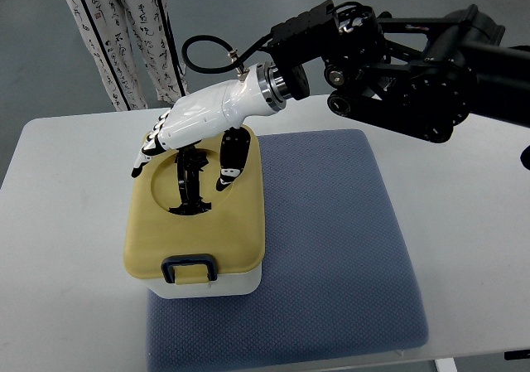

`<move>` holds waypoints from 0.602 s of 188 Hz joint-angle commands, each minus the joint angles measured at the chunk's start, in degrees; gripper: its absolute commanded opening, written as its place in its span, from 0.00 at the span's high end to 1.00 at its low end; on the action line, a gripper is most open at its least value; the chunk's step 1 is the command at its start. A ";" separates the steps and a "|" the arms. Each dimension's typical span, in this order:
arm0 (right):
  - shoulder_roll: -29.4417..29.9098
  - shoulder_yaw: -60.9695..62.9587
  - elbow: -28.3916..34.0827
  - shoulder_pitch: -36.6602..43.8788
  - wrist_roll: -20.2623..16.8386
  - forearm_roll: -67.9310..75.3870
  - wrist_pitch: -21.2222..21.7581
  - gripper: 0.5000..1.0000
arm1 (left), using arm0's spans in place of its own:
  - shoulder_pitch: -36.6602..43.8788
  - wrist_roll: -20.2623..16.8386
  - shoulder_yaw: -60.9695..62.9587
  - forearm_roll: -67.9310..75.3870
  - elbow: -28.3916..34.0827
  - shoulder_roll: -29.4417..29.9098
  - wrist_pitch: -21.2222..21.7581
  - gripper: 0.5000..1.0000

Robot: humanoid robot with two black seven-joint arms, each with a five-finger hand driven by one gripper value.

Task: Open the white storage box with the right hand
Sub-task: 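Lower the right hand and close its fingers around the black lid handle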

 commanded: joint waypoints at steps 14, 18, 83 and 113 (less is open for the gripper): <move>-0.51 -0.07 0.01 -0.35 -0.03 -0.49 -0.17 0.35 | 0.06 0.00 0.00 0.00 -0.04 0.00 0.01 0.00; -0.59 -0.07 0.01 -0.35 -0.03 -0.57 -0.17 0.36 | 0.06 0.00 0.00 0.00 -0.04 0.00 0.01 0.00; 0.11 0.02 0.01 -0.62 -0.03 -0.57 -0.25 0.49 | -0.03 0.00 0.00 0.00 -0.04 0.00 0.01 0.00; 0.11 0.02 0.01 -0.62 0.06 -0.49 -0.25 0.69 | -0.03 0.09 0.00 0.00 0.05 0.00 0.01 0.00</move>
